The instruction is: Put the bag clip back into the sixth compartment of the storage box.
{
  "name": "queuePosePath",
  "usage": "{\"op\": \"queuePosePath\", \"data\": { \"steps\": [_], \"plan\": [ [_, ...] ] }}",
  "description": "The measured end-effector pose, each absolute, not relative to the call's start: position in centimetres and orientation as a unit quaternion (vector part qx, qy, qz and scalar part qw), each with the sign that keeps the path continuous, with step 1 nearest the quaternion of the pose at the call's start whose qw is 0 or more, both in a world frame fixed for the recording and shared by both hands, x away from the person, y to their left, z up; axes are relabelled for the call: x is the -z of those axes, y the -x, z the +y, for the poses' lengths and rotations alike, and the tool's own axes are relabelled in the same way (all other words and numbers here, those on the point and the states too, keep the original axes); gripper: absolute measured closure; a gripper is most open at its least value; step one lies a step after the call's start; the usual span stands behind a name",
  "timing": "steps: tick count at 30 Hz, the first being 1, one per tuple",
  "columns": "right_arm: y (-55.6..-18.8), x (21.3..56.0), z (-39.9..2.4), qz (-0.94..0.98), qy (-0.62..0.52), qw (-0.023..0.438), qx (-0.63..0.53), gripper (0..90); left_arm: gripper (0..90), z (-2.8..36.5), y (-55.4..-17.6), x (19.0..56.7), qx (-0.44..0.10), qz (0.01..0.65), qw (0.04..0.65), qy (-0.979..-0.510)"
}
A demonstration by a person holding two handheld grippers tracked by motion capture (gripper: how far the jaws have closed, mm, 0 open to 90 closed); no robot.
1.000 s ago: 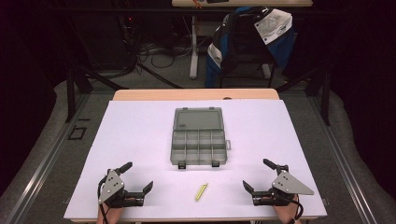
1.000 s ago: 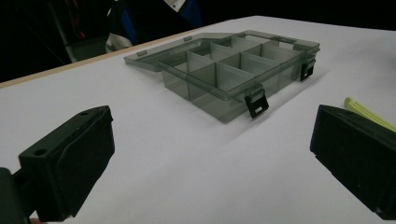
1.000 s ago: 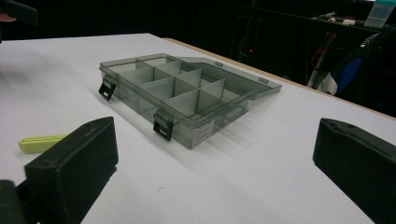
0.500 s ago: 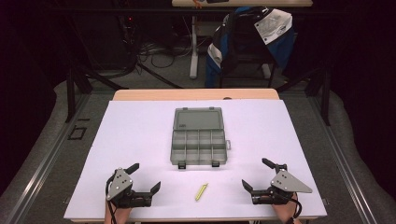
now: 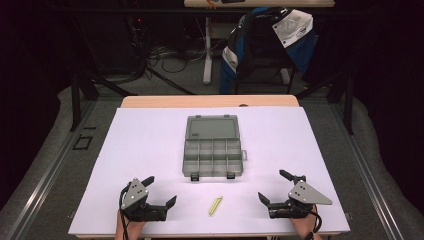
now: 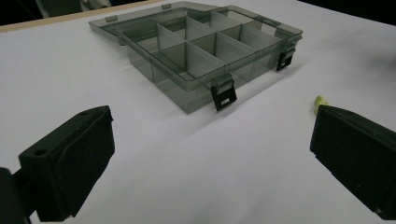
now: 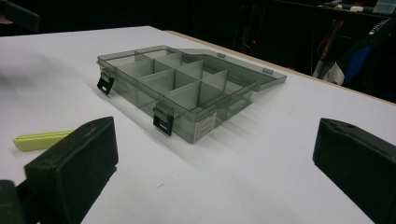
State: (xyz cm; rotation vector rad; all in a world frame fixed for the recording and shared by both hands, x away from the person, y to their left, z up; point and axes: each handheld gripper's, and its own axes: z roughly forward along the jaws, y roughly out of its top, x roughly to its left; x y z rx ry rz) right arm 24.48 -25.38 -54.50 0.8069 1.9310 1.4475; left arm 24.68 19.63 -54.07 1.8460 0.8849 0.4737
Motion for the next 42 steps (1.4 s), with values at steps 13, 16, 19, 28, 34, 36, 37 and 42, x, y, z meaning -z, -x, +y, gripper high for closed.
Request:
{"op": "queuePosePath", "data": {
  "steps": [13, 16, 19, 28, 34, 36, 37, 42],
  "plan": [
    [-24.5, 54.5, -25.3, 0.729, -0.307, 0.287, -0.541, 0.0, 0.0, 17.4, -25.5, 53.1, -0.180, 0.347, 0.488, -0.780],
    [-24.5, 54.5, -25.2, 0.730, -0.306, 0.288, -0.539, 0.0, 0.0, 16.6, -25.7, 52.9, -0.181, 0.342, 0.484, -0.785],
    [-24.5, 54.5, -25.2, 0.728, -0.305, 0.288, -0.543, 0.0, 0.0, 16.0, -25.9, 52.9, -0.178, 0.341, 0.482, -0.787],
    [-24.5, 54.5, -25.1, 0.731, -0.305, 0.284, -0.540, 0.0, 0.0, 14.5, -25.9, 53.0, -0.168, 0.334, 0.463, -0.804],
    [-24.5, 54.5, -25.1, 0.735, -0.306, 0.279, -0.536, 0.0, 0.0, 13.2, -26.1, 53.0, -0.162, 0.325, 0.455, -0.813],
    [-24.6, 54.6, -25.1, 0.734, -0.308, 0.277, -0.538, 0.0, 0.0, 12.7, -26.2, 53.0, -0.160, 0.323, 0.451, -0.816],
    [-24.5, 54.5, -25.1, 0.735, -0.308, 0.276, -0.537, 0.0, 0.0, 12.4, -26.2, 53.0, -0.160, 0.320, 0.448, -0.819],
    [-24.5, 54.5, -25.1, 0.737, -0.308, 0.275, -0.535, 0.0, 0.0, 10.9, -26.2, 53.1, -0.154, 0.310, 0.440, -0.828]
  ]
}}
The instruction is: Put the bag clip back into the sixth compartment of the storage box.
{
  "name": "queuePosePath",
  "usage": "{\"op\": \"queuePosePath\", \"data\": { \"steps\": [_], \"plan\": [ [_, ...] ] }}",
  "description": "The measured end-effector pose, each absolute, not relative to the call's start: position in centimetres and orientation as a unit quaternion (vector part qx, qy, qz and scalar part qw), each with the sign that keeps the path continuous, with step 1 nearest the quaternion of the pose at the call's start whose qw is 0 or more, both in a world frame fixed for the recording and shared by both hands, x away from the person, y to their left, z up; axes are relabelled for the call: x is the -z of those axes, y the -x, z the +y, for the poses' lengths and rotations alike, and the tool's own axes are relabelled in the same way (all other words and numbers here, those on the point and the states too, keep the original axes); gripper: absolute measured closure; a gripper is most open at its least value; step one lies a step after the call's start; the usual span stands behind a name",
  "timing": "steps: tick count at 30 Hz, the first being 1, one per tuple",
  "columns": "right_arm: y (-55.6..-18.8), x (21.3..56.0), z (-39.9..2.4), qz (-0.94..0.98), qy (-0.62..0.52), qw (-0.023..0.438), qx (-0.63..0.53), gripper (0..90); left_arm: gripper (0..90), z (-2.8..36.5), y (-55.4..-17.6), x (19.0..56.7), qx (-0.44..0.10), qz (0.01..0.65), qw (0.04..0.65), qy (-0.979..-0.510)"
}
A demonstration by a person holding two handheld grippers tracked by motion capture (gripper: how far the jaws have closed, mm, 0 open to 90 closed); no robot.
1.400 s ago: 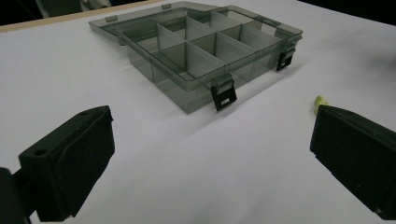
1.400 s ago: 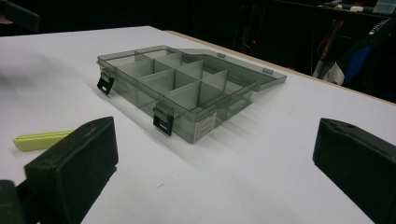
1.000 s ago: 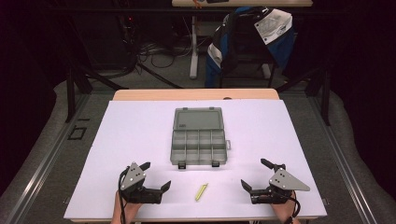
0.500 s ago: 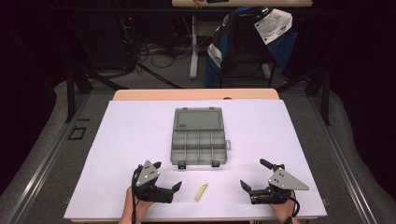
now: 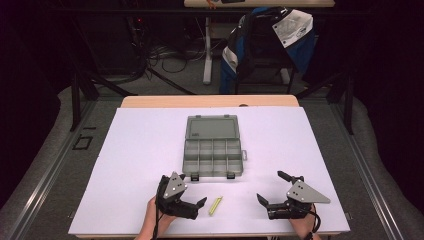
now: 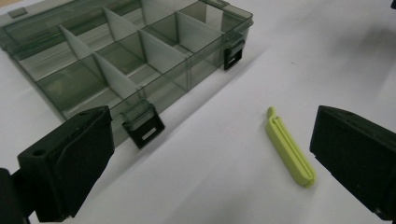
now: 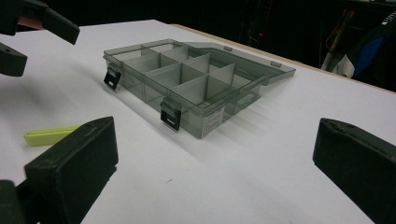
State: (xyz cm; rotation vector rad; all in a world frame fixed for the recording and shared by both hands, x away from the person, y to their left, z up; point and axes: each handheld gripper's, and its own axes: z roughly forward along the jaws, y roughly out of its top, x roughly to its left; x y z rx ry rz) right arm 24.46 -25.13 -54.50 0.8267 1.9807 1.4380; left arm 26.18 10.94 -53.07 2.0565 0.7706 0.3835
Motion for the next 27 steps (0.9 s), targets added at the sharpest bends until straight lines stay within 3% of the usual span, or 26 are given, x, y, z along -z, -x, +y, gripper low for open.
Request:
{"op": "queuePosePath", "data": {
  "steps": [23, 27],
  "plan": [
    [-24.6, 54.7, -25.0, 0.740, -0.314, 0.275, -0.528, 0.0, 0.8, 7.1, -26.0, 54.2, -0.150, 0.283, 0.397, -0.860],
    [-24.6, 54.7, -25.0, 0.741, -0.311, 0.274, -0.528, 0.0, 13.5, 6.7, -25.9, 54.5, -0.144, 0.279, 0.388, -0.866]
  ]
}}
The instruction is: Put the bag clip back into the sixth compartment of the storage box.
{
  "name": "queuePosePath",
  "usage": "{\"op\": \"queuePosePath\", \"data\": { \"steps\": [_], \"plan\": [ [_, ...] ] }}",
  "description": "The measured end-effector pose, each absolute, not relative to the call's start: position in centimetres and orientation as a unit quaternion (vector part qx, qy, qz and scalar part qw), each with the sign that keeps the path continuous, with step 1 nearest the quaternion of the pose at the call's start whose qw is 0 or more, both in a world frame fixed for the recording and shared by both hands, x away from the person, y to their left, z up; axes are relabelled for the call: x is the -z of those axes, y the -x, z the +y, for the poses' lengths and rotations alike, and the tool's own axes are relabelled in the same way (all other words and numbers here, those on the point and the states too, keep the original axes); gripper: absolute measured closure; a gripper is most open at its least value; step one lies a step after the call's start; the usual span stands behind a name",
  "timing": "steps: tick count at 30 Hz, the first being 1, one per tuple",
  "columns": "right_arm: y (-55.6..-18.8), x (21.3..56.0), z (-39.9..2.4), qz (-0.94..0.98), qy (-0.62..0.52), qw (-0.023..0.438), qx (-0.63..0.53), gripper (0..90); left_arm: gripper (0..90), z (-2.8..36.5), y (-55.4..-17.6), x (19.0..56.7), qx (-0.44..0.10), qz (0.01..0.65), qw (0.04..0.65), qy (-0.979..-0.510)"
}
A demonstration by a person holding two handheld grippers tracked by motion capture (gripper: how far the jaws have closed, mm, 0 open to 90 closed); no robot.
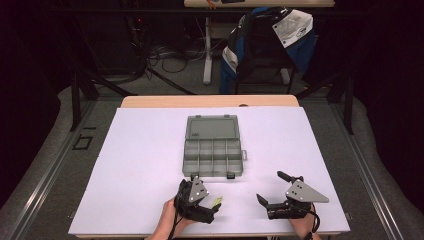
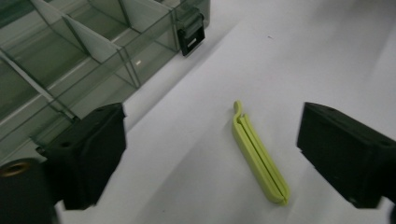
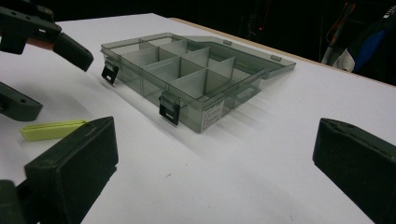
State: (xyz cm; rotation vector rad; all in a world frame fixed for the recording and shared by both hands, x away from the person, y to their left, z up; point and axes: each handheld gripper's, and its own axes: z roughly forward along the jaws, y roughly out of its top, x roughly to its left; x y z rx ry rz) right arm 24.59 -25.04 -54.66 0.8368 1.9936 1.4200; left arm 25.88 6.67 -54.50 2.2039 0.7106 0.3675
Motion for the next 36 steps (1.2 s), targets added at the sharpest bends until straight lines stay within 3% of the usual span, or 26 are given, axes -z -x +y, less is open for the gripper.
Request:
{"op": "queuePosePath", "data": {
  "steps": [5, 13, 15, 16, 20, 36],
  "plan": [
    [-24.6, 54.7, -25.0, 0.744, -0.310, 0.273, -0.525, 0.0, 18.7, 6.3, -25.7, 54.8, -0.136, 0.274, 0.387, -0.869],
    [-24.6, 54.7, -25.0, 0.744, -0.310, 0.273, -0.524, 0.0, 37.5, 6.0, -25.2, 55.7, -0.123, 0.269, 0.385, -0.874],
    [-24.6, 54.8, -24.9, 0.745, -0.309, 0.273, -0.524, 0.0, 43.2, 6.0, -25.2, 55.9, -0.119, 0.269, 0.384, -0.875],
    [-24.7, 54.8, -24.9, 0.747, -0.309, 0.272, -0.523, 0.0, 50.8, 5.9, -25.1, 55.9, -0.117, 0.268, 0.384, -0.876],
    [-24.7, 54.8, -24.8, 0.750, -0.306, 0.273, -0.519, 0.2, 59.4, 5.9, -25.0, 56.0, -0.118, 0.265, 0.385, -0.876],
    [-24.8, 54.9, -24.8, 0.753, -0.306, 0.269, -0.517, 0.3, 78.0, 5.6, -24.6, 56.5, -0.116, 0.270, 0.386, -0.875]
  ]
}}
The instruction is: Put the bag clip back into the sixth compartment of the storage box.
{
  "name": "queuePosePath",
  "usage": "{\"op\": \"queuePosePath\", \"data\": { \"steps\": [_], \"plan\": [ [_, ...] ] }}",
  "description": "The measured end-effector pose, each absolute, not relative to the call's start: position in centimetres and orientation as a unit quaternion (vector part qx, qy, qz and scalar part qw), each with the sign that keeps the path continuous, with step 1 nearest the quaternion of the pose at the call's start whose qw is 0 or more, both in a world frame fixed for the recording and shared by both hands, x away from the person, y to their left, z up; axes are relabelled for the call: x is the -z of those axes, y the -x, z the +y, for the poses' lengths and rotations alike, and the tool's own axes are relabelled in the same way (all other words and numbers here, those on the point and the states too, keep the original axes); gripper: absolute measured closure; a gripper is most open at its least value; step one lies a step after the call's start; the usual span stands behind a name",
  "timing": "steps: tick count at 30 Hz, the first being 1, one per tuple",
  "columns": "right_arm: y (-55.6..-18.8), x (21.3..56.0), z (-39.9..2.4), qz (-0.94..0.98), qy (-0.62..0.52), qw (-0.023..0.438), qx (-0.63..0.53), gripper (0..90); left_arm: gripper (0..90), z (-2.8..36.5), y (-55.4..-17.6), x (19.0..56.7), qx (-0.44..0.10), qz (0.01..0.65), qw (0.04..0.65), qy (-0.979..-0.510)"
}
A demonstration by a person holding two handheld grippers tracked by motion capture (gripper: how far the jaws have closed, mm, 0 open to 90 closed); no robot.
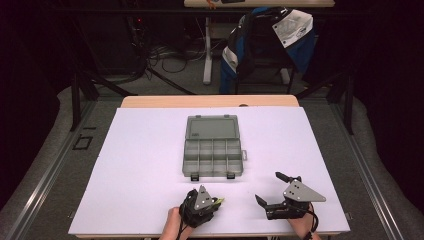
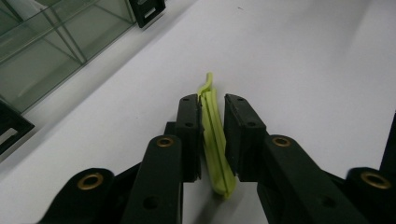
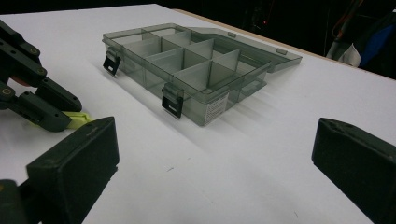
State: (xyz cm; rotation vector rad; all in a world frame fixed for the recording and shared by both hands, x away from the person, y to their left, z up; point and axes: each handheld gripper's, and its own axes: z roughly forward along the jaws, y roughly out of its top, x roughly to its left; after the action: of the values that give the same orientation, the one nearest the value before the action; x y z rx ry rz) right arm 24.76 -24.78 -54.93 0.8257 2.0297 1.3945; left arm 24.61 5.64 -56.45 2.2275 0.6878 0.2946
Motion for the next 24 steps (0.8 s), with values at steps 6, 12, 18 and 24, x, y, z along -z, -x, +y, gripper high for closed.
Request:
{"op": "queuePosePath", "data": {
  "steps": [6, 12, 18, 24],
  "plan": [
    [-24.7, 54.9, -24.8, 0.753, -0.306, 0.268, -0.518, 0.4, 79.8, 5.8, -24.7, 56.4, -0.116, 0.267, 0.387, -0.875],
    [-24.8, 54.9, -24.8, 0.753, -0.306, 0.268, -0.517, 0.4, 79.8, 6.3, -24.9, 56.2, -0.119, 0.270, 0.398, -0.869],
    [-24.7, 54.9, -24.9, 0.751, -0.309, 0.267, -0.518, 0.4, 79.8, 6.9, -25.2, 55.9, -0.123, 0.273, 0.404, -0.864],
    [-24.8, 55.0, -24.9, 0.751, -0.308, 0.267, -0.519, 0.3, 79.8, 7.5, -25.4, 55.8, -0.121, 0.281, 0.411, -0.859]
  ]
}}
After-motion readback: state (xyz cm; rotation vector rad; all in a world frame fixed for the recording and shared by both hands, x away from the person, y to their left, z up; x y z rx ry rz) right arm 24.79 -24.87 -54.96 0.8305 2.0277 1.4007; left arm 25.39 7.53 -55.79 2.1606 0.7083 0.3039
